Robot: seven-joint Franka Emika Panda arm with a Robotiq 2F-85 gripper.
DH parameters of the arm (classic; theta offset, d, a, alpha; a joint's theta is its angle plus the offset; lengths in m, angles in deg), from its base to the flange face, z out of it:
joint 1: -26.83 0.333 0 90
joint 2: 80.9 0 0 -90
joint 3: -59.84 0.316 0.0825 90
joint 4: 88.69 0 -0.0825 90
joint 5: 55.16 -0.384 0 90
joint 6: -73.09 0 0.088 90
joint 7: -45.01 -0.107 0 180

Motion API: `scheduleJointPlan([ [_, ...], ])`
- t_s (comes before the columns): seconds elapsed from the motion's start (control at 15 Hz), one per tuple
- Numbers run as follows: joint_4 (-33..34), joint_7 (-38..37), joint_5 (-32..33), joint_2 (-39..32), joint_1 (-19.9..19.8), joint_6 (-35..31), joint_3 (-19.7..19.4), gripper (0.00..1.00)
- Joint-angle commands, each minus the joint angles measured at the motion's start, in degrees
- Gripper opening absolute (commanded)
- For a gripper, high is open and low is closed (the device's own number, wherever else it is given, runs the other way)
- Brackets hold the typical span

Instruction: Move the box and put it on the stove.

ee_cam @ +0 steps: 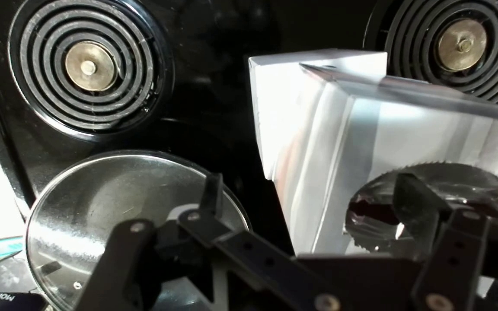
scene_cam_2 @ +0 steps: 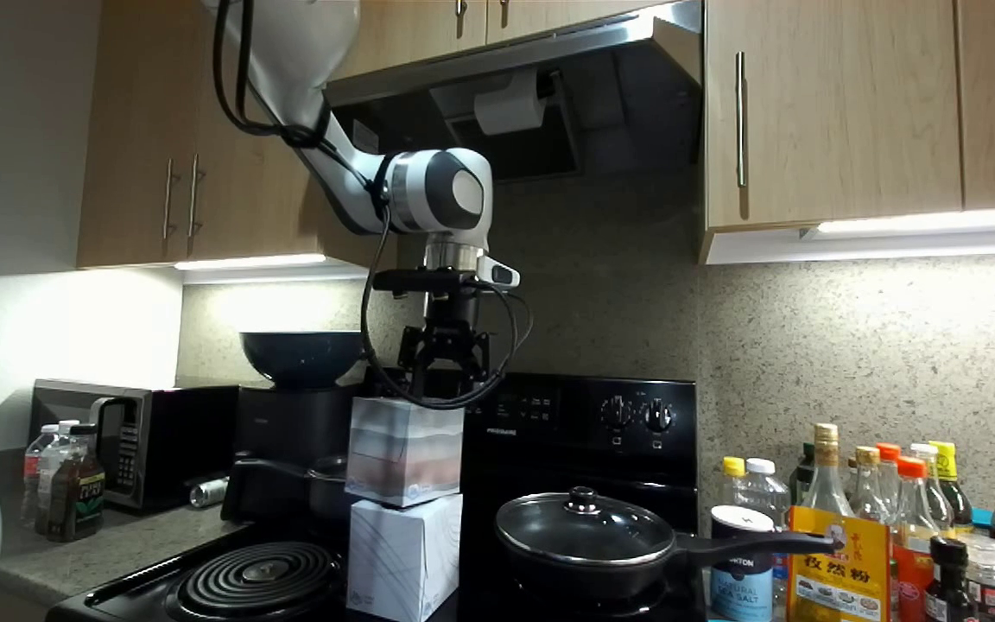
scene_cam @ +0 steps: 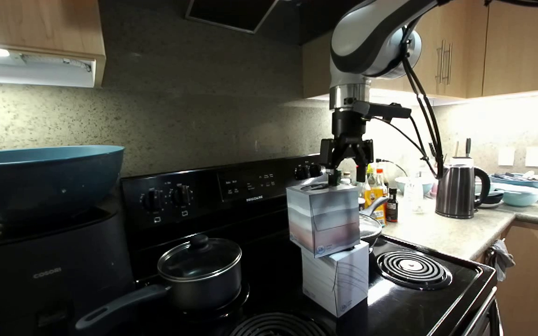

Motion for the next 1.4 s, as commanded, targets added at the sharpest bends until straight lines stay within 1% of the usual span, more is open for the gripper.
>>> scheduleJointPlan([
  [0.0,2.57,0.83,1.35,-3.28,0.02,-2.68,0.64,1.00],
  [0.07,3.06,0.99,1.17,-4.01,0.05,-2.72,0.69,1.00],
  [0.13,3.44,0.88,1.07,-4.69,0.02,-2.21,0.73,0.90],
  [0.2,3.78,1.04,1.10,-5.21,0.02,-1.72,0.76,0.73],
  [0.33,4.24,0.17,1.53,-6.00,-0.06,-0.98,0.75,0.60],
  [0.53,4.37,0.03,1.41,-6.19,-0.19,-1.24,0.58,0.39],
  [0.8,3.31,0.51,1.09,-3.88,-0.21,-2.11,0.52,0.15],
  [0.87,2.85,0.53,1.17,-3.12,-0.20,-2.60,0.52,0.07],
  [1.0,1.91,0.12,1.59,-1.74,-0.28,-4.87,0.47,0.04],
  [1.13,2.33,0.58,1.96,-1.81,-0.17,-7.80,0.61,0.00],
  [1.27,3.19,0.64,4.15,-3.11,0.11,-11.20,1.02,0.04],
  [1.33,3.60,0.52,5.82,-4.22,0.28,-13.07,1.30,0.04],
])
